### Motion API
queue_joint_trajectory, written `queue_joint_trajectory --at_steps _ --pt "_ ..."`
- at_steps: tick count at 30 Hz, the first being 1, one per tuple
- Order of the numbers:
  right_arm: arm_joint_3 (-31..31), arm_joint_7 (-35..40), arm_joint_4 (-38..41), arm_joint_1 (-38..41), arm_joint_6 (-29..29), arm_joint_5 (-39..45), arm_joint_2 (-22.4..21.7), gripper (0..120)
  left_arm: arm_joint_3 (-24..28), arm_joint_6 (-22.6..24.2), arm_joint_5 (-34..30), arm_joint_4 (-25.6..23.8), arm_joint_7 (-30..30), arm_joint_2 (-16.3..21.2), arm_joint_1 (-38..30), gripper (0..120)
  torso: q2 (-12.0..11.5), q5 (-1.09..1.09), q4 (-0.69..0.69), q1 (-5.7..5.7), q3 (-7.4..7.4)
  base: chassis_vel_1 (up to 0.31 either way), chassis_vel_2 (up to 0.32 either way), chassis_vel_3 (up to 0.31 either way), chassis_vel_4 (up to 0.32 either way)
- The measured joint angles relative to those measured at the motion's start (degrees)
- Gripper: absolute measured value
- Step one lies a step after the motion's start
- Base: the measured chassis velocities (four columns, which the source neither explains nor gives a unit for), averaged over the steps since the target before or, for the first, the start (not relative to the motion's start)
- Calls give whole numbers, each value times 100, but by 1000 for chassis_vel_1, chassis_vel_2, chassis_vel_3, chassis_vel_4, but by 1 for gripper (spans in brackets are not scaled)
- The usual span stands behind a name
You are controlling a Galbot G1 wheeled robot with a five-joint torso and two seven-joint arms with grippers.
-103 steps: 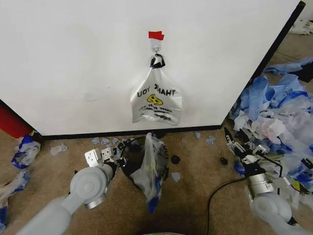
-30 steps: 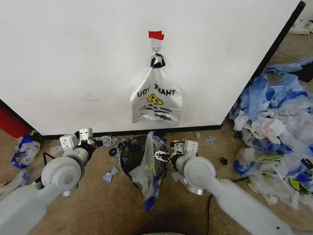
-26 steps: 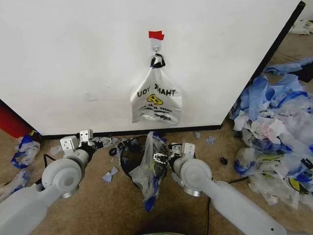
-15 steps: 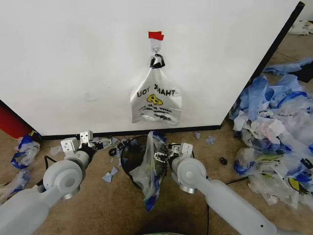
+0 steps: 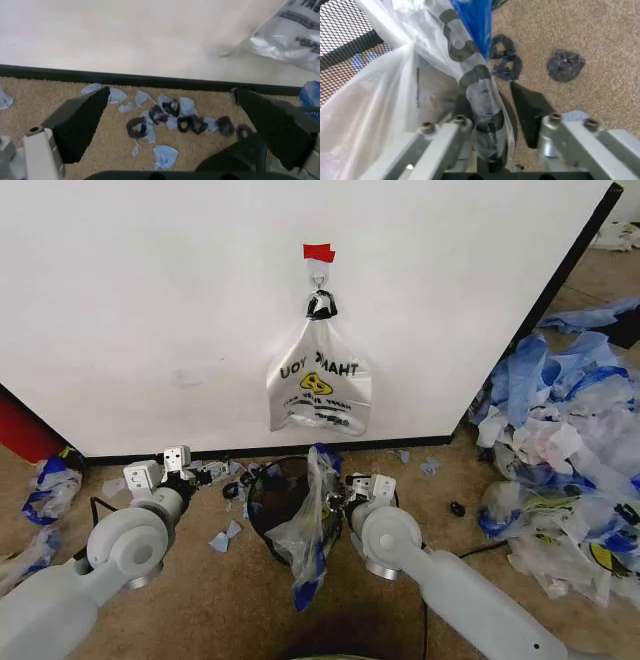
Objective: Pick up the garbage bag from the wall and place it over the trash bin.
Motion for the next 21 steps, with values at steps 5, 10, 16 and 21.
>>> queue_joint_trajectory --at_steps 5,10,16,21 --pt "-3 -6 41 -8 42 1 -59 7 -4 -12 13 -23 -4 -8 25 100 -1 0 1 0 0 0 0 0 0" --pt "6 -32 129 -17 58 7 -133 0 13 -24 61 -19 -5 -47 10 100 -1 2 -1 0 1 0 0 0 0" --pt "137 -440 232 -52 253 -165 -231 0 18 -64 97 -68 77 -89 10 100 -1 0 0 0 0 0 0 0 0" --pt "247 -1468 326 -185 656 -1244 -462 0 -44 -437 114 -184 192 -112 -160 100 -2 -1 0 1 0 0 0 0 0"
